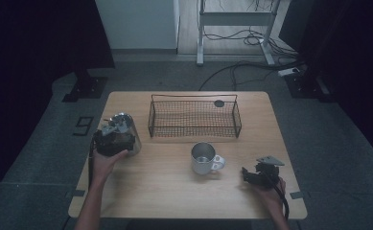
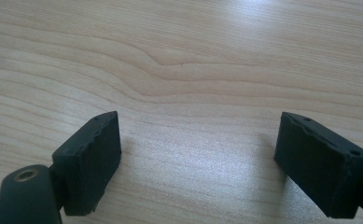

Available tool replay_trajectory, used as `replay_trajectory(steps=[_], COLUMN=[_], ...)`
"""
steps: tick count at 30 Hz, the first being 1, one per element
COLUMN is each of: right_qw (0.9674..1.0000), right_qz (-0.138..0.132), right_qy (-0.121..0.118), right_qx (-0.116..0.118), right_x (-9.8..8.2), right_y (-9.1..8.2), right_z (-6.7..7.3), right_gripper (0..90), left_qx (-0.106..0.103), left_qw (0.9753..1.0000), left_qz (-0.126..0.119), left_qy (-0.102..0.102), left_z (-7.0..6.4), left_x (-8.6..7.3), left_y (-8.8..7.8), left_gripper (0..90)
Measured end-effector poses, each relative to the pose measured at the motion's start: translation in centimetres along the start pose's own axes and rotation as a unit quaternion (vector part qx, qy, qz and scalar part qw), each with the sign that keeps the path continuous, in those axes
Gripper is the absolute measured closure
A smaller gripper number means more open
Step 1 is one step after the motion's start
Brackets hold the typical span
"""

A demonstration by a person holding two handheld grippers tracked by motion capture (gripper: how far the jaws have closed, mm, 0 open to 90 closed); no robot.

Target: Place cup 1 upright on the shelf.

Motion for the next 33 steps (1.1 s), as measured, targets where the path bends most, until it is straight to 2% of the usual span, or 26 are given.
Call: replay_trajectory(steps=[15,19,29,33], right_qw=[1.0,1.0,1.0,1.0], right_qz=[0.0,0.0,0.0,0.0], right_qy=[0.004,0.004,0.004,0.004], right_qx=[-0.004,-0.004,-0.004,-0.004], right_x=[0.0,0.0,0.0,0.0], right_y=[0.0,0.0,0.0,0.0], right_z=[0.0,0.0,0.0,0.0], right_gripper=[14.0,14.0,14.0,14.0], left_qx=[0.015,0.018,0.019,0.026], left_qw=[0.9996,0.9995,0.9995,0.9994], left_qz=[0.02,0.024,0.022,0.016], left_qy=[0.016,0.013,0.014,0.017], left_z=[0.0,-0.1,0.0,0.1], left_x=[0.7,0.9,1.1,1.0], left_y=[0.9,1.2,2.0,2.1], left_gripper=[0.9,0.1,0.1,2.2])
Point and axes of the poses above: each handheld gripper's, and its own axes: y roughly forward along the jaws, x roughly out of its top, z roughly to its left, the point moved 8 cm from there along y, roughly forward along the jaws, and after that the axes turned 1 degree about x, right-handed, at the moved point
